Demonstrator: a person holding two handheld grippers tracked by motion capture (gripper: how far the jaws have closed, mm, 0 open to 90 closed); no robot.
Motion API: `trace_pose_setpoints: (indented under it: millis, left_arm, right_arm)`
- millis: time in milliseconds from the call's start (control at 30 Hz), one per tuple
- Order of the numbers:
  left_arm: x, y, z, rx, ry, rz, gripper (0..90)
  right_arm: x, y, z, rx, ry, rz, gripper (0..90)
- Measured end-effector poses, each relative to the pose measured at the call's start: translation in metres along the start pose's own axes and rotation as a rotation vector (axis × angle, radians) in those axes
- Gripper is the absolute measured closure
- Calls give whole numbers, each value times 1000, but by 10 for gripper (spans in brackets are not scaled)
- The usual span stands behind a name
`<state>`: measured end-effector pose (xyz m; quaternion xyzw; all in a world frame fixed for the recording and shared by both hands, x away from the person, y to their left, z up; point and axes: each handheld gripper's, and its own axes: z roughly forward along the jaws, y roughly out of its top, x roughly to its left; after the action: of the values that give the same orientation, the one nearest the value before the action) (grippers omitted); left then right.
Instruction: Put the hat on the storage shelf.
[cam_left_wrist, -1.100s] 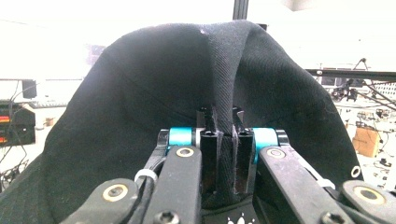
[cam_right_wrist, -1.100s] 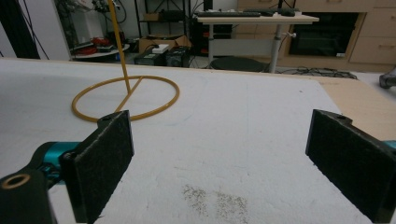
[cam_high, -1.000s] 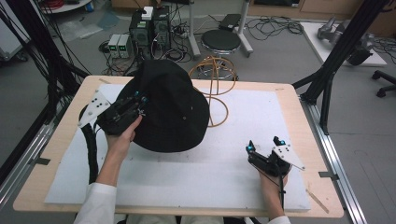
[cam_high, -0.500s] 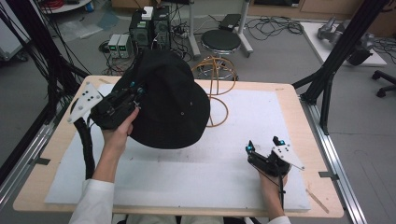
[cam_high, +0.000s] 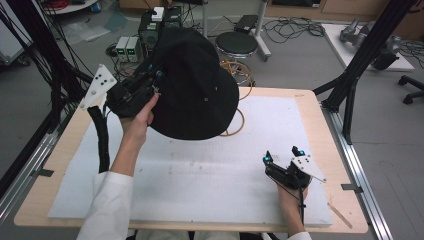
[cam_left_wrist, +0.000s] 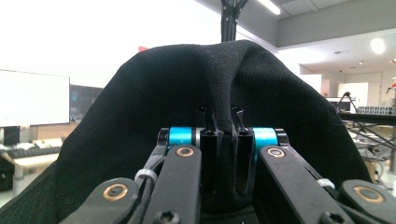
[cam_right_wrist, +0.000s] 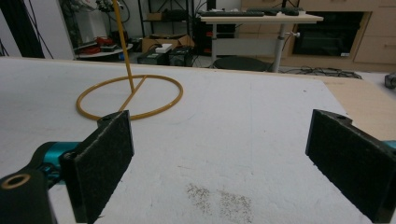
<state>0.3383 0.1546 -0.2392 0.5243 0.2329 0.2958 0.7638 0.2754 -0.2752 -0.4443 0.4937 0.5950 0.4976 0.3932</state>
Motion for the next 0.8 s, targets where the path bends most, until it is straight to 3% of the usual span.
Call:
trace_pose_setpoints:
  millis: [167,367,800]
  left_arm:
    - [-2,0,23,-24,2,-18,857]
    - [-8,-2,43,-51,1,-11,857]
    - [-8,-17,95,-7,10,-11,857]
  right_arm:
    - [1,1,-2,-9,3,5,68]
    - [0,0,-1,-6,10,2,68]
    - [-3,2,-2,-14,-2,32,68]
